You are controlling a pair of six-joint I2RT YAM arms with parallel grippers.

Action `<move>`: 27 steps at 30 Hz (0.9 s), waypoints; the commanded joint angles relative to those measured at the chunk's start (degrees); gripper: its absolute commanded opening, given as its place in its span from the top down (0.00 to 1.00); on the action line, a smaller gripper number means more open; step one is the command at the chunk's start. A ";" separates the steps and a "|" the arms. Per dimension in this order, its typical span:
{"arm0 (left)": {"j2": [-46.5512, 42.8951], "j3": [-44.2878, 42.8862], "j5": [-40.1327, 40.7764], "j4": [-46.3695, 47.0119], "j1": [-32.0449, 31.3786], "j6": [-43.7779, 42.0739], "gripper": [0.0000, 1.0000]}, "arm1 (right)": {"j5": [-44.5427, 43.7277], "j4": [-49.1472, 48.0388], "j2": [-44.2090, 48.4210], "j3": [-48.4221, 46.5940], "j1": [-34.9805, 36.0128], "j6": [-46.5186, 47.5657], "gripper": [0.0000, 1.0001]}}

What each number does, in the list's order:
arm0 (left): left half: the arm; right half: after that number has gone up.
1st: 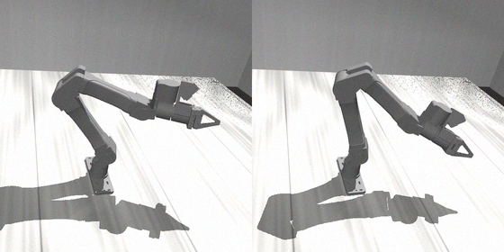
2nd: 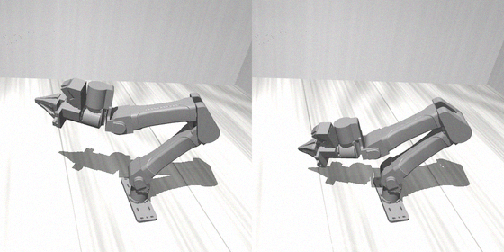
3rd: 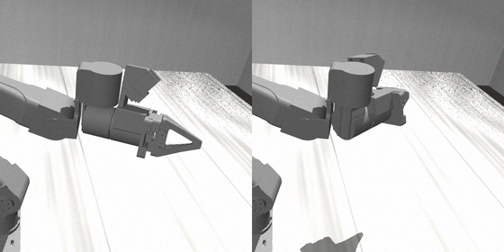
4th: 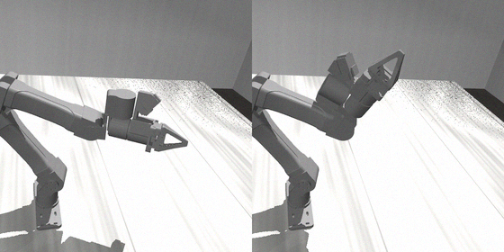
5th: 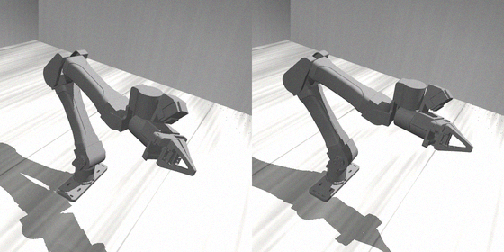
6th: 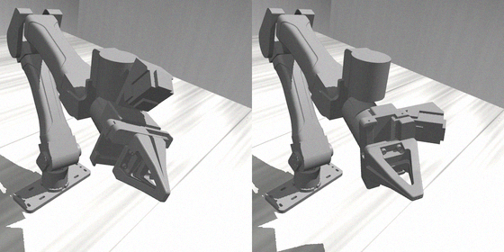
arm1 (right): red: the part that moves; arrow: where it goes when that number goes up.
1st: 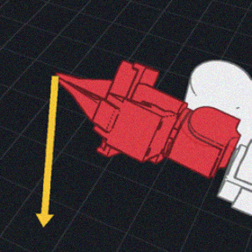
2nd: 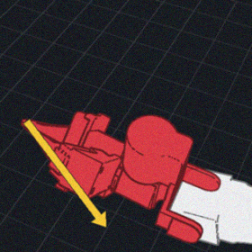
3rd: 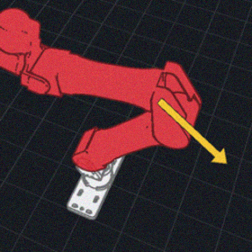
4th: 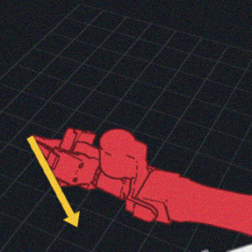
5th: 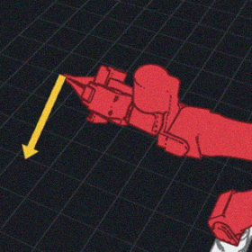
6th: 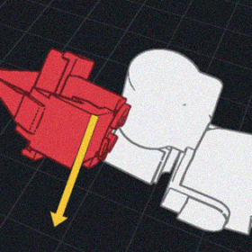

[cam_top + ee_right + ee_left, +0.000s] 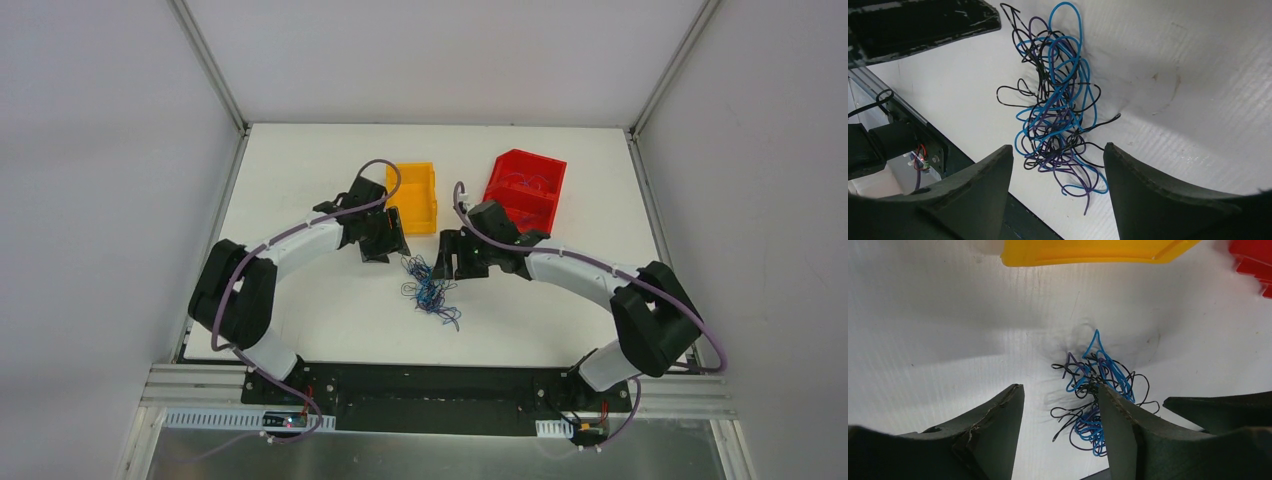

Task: Untangle the cables

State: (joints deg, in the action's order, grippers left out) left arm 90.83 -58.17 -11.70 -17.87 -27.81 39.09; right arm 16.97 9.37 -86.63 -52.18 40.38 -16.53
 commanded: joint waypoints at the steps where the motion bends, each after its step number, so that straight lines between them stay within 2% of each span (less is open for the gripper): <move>1: 2.07 -1.03 -1.92 1.87 -0.98 1.85 0.45 | -0.62 -3.35 -1.21 -0.44 1.89 -1.04 0.30; 5: 3.74 0.42 -2.53 4.50 -2.10 3.58 0.50 | -1.63 -4.75 -1.44 0.32 2.68 -1.75 0.30; 7: 4.29 1.24 -2.71 5.95 -2.85 4.34 0.57 | -1.78 -5.79 -1.64 0.75 3.06 -2.26 0.30; 8: 4.35 1.65 -2.79 6.75 -3.01 4.66 0.64 | -1.87 -6.25 -1.81 0.91 3.24 -2.44 0.29; 11: 3.35 2.63 -2.50 7.72 -3.04 5.01 0.97 | -2.61 -7.27 -2.84 1.42 4.23 -3.24 0.30; 12: 2.61 2.93 -1.74 7.69 -3.04 4.96 1.00 | -3.18 -7.46 -3.36 1.49 4.54 -3.47 0.30; 14: 0.78 3.44 -0.79 7.68 -3.04 4.66 1.00 | -4.55 -7.65 -4.22 1.72 5.16 -3.85 0.35; 15: -0.32 3.64 -0.29 7.67 -3.04 4.38 1.00 | -5.21 -7.29 -4.57 1.70 5.24 -3.91 0.42; 18: -3.92 4.20 2.17 6.18 -2.89 3.55 1.00 | -8.80 -4.74 -4.11 2.43 5.28 -3.72 0.79; 20: -6.59 4.19 4.58 3.86 -2.38 2.60 1.00 | -10.76 -4.17 -1.96 4.42 5.19 -3.61 0.95; 21: -8.05 4.17 5.72 2.53 -1.86 2.31 1.00 | -11.75 -3.91 -0.49 5.41 5.15 -3.43 1.00; 27: -15.63 6.48 6.32 -1.40 4.87 2.26 1.00 | -16.50 1.35 6.99 9.69 3.47 -3.45 1.00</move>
State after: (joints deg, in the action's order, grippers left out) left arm 79.90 -53.49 -8.25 -15.84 -27.49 42.35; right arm 5.63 6.13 -85.41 -44.01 45.17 -20.16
